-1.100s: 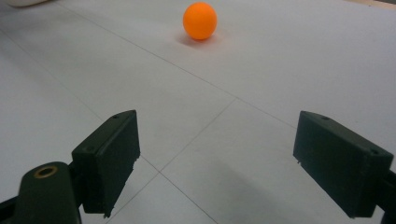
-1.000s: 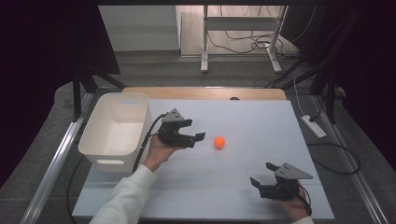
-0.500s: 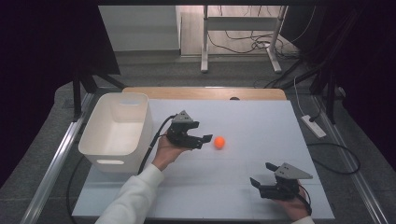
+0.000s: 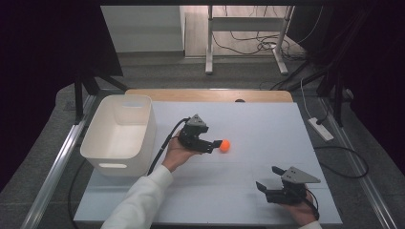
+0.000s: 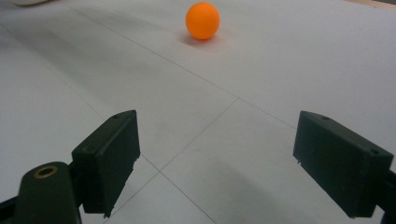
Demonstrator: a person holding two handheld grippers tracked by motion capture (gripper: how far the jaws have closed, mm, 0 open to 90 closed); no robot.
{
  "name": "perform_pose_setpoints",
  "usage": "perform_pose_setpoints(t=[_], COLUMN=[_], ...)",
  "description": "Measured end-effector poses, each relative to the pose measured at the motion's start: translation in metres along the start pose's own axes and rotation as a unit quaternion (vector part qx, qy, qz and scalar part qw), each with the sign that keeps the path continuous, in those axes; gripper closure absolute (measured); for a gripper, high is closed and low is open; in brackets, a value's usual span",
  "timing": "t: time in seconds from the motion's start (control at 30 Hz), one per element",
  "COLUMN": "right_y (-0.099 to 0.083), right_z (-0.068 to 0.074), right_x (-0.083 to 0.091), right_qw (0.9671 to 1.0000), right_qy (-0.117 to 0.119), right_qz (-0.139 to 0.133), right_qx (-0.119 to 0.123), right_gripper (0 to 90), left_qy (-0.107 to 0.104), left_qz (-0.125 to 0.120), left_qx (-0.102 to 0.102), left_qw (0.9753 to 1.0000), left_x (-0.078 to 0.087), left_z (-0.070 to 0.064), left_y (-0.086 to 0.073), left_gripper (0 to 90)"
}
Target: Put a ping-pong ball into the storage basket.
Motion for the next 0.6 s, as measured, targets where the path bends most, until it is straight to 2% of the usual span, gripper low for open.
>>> perform_pose_setpoints(t=[0.3, 0.37, 0.6], right_y=[0.000, 0.000, 0.000], right_z=[0.000, 0.000, 0.000], right_x=[-0.001, -0.001, 0.000], right_qw=[1.0000, 1.0000, 1.0000], right_qy=[-0.003, -0.003, -0.001], right_qz=[0.004, 0.003, 0.002], right_qx=[0.001, 0.001, 0.002], right_gripper=[14.8, 14.8, 14.8], left_qy=[0.002, 0.013, 0.012], left_qz=[0.016, 0.029, 0.031], left_qx=[0.002, 0.001, 0.007], left_qw=[0.9999, 0.9995, 0.9994], left_x=[-0.014, -0.017, -0.022], left_z=[0.001, 0.003, 0.003], left_y=[0.002, 0.003, 0.005], left_gripper=[18.6, 18.4, 18.3])
Point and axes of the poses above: each handheld gripper's, and its own axes: x roughly backward along the jaws, y roughly out of its top, z roughly to its left, the point moved 3 cm from there along -x, roughly forward along the jaws, and after that the axes turned 14 degrees about z, right-handed, at the moved point
